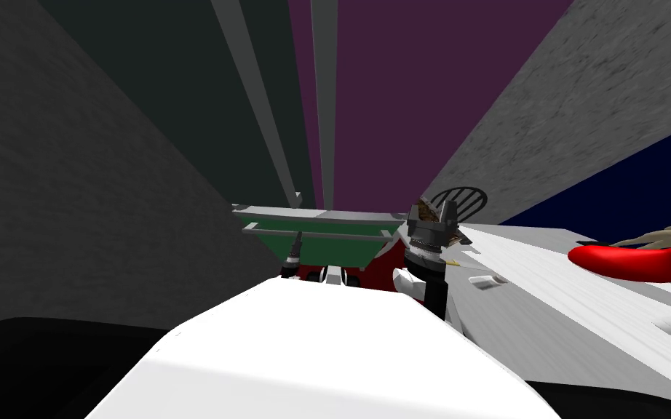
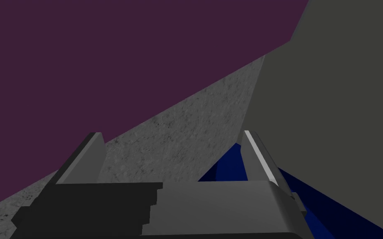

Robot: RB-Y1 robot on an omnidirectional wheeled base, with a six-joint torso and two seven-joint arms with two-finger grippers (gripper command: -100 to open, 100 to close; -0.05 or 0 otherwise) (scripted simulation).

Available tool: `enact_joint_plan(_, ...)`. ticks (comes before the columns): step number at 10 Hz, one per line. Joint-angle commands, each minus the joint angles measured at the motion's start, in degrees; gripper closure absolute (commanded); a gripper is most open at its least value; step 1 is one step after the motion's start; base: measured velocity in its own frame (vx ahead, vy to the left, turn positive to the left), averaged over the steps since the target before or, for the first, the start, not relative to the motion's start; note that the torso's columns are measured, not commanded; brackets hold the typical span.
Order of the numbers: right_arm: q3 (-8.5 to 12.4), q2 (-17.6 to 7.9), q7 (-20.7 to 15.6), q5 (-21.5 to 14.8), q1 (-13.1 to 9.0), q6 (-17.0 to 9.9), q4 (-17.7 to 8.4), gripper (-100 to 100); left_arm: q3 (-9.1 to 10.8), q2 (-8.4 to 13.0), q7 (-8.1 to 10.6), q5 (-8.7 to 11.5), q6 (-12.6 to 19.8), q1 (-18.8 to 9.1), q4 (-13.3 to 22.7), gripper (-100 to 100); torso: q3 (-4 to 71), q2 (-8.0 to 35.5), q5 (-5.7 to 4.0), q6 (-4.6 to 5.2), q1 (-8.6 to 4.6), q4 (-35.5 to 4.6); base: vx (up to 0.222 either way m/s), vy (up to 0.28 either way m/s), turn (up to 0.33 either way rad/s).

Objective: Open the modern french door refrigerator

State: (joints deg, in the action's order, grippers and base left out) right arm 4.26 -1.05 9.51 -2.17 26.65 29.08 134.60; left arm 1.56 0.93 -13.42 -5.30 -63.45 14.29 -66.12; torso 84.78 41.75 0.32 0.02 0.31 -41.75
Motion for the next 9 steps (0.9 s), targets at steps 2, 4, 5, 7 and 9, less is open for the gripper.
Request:
enact_joint_plan(2,0.00,0.00,0.00,0.00,-0.01,0.00,0.00,0,-0.10,0.32,0.35,-0.12,2.18,-0.51,-0.90,100,-0.18,0.42,-0.15,-0.06,-0.14,-0.27,-0.126,-0.012,0.029)
enact_joint_plan(4,-0.01,0.00,0.00,0.00,-0.02,0.00,-0.01,0,-0.12,0.51,0.54,-0.18,3.43,-0.78,-1.28,100,-0.24,0.47,-0.16,-0.07,-0.15,-0.30,-0.133,-0.017,0.015)
enact_joint_plan(5,-0.01,0.00,0.00,0.00,-0.02,0.00,0.00,0,-0.14,0.69,0.73,-0.23,4.68,-1.06,-1.67,100,-0.14,0.37,-0.21,-0.07,-0.18,-0.33,-0.157,-0.013,0.027)
enact_joint_plan(7,-0.01,0.01,0.00,0.00,-0.02,0.00,-0.01,0,-0.30,0.65,0.85,-0.28,4.78,-1.09,-2.55,100,-0.17,0.40,-0.20,-0.07,-0.19,-0.30,-0.143,-0.015,0.019)
enact_joint_plan(9,0.00,0.00,0.00,0.00,-0.01,0.00,0.00,0,-0.59,0.81,1.11,-0.46,5.28,-0.38,-3.09,100,-0.06,0.30,-0.27,-0.08,-0.16,-0.40,-0.150,0.010,0.019)
